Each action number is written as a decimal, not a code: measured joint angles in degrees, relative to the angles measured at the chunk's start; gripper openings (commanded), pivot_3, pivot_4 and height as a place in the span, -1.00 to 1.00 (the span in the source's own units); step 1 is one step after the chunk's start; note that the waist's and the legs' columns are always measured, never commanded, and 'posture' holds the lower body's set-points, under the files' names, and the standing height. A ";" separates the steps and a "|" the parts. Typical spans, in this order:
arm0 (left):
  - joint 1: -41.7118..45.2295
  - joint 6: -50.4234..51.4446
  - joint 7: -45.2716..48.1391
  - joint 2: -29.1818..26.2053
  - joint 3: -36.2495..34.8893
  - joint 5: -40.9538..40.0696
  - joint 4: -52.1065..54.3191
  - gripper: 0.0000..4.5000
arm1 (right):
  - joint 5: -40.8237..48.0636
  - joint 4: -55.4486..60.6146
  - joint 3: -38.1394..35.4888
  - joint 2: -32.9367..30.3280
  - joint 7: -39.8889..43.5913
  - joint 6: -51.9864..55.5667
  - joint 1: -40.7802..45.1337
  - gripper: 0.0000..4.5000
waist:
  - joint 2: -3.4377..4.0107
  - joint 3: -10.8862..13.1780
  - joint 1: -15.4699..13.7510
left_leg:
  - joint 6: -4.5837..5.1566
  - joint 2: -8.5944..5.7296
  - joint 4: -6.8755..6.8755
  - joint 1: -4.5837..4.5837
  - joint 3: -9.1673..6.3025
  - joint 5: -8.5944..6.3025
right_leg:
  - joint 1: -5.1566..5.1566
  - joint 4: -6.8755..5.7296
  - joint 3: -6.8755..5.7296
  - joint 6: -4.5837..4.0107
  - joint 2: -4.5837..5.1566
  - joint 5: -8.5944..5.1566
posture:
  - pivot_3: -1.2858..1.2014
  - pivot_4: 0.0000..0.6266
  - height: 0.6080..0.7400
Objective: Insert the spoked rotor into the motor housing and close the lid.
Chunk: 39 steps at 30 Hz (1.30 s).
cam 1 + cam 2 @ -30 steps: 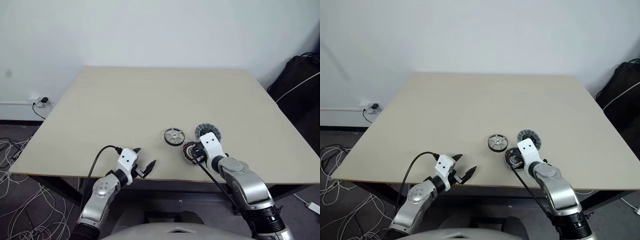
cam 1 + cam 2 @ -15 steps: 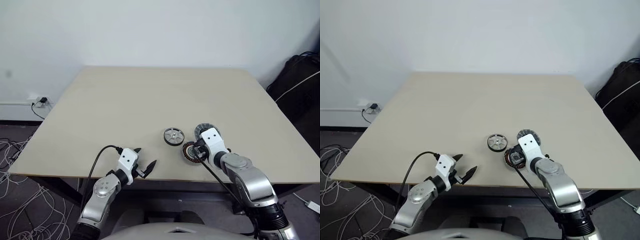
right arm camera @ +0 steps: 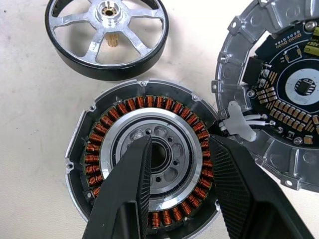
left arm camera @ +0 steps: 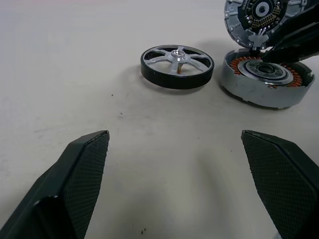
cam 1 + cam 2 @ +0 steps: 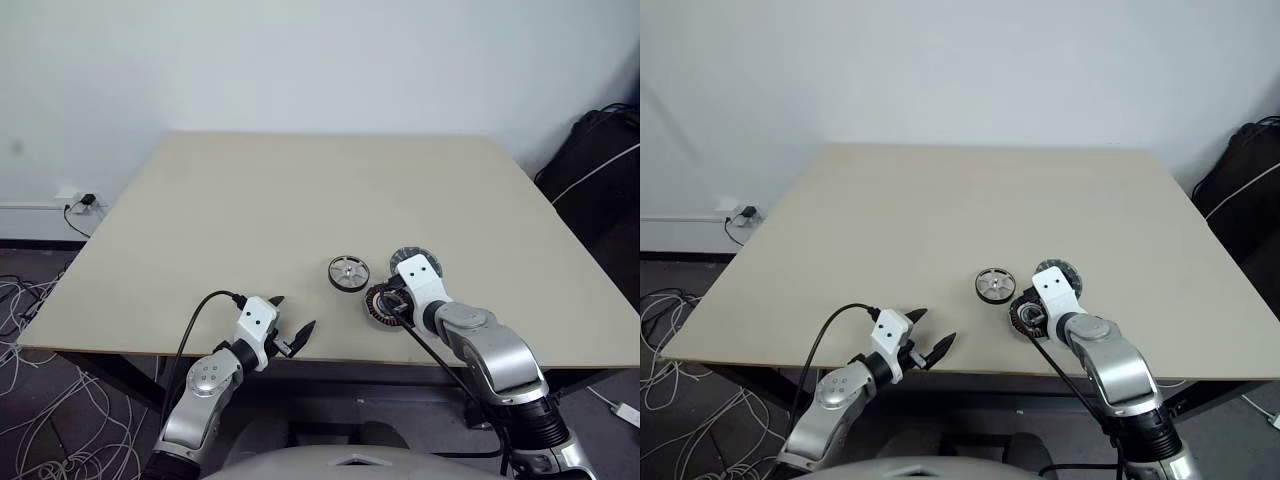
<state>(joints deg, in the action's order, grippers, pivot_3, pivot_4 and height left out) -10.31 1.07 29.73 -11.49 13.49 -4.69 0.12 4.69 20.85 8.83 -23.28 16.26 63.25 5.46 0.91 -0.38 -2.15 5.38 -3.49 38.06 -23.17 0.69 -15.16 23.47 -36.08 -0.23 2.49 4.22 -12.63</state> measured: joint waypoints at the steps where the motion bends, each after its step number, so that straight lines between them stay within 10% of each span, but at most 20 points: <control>1: -0.02 0.04 -0.02 -0.01 0.00 0.00 0.00 1.00 | 0.00 -0.01 0.16 0.00 -0.01 0.13 0.01 -0.32 | 0.00 0.00 0.01 | 0.00 0.00 0.00 0.00 0.00 0.00 | 0.00 0.00 0.00 0.00 0.00 0.00 | 0.03 -1.00 1.00; 6: -0.24 0.08 -0.05 -0.08 0.00 -0.01 0.03 1.00 | 0.01 -0.07 1.03 -0.04 0.01 1.16 0.01 -1.00 | 0.00 0.00 0.02 | 0.00 0.00 -0.01 0.00 0.00 0.00 | 0.00 0.00 0.00 0.00 0.00 0.00 | 0.03 -1.00 1.00; 39: -0.35 2.12 -0.80 -0.30 0.07 -0.25 2.91 1.00 | -0.14 -1.89 2.34 -1.03 0.04 0.41 0.26 -0.61 | -0.08 0.07 0.01 | 0.00 0.00 -0.03 0.00 0.00 0.00 | 0.00 0.03 -0.01 0.00 0.00 0.00 | 0.03 -1.00 1.00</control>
<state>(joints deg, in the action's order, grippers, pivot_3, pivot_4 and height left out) -10.66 3.19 28.93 -11.79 13.56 -4.94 3.04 4.55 18.96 11.16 -24.32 16.30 63.65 5.72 0.83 -0.31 -2.13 5.38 -3.49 38.03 -23.17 0.69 -15.16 23.46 -36.05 -0.25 2.49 4.22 -12.64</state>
